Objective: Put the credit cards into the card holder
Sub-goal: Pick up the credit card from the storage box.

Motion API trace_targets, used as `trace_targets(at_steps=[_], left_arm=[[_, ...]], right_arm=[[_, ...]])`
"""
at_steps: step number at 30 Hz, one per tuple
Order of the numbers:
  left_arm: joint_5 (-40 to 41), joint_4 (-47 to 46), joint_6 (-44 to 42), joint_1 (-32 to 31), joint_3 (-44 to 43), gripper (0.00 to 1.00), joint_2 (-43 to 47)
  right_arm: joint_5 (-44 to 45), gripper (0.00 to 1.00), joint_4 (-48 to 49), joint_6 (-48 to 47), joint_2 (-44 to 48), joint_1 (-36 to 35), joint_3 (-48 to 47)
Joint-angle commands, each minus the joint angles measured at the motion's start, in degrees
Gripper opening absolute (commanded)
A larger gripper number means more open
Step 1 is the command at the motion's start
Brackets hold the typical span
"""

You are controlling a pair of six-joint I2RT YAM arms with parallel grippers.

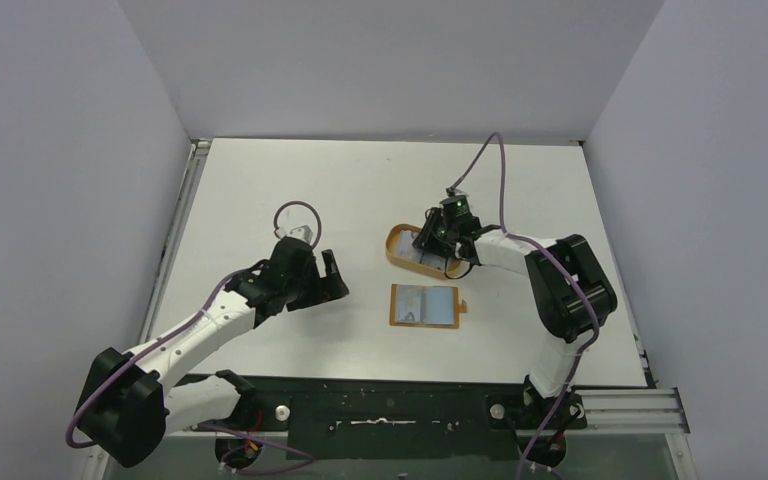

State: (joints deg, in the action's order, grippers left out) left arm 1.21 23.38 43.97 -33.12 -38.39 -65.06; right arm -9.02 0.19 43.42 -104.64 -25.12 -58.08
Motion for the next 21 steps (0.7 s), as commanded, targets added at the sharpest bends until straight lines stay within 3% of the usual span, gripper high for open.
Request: trace_targets(at_steps=[1, 11, 21], left_arm=[[-0.7, -2.7, 0.6, 0.5, -0.5, 0.83, 0.0], [-1.2, -3.6, 1.1, 0.5, 0.2, 0.8, 0.3], [-1.2, -3.9, 1.6, 0.5, 0.7, 0.79, 0.6]], right_arm=[[1.6, 0.29, 1.3, 0.1, 2.6, 1.1, 2.6], [0.9, 0.2, 2.1, 0.5, 5.5, 1.8, 5.2], [0.2, 0.0, 2.2, 1.2, 8.0, 2.4, 6.8]])
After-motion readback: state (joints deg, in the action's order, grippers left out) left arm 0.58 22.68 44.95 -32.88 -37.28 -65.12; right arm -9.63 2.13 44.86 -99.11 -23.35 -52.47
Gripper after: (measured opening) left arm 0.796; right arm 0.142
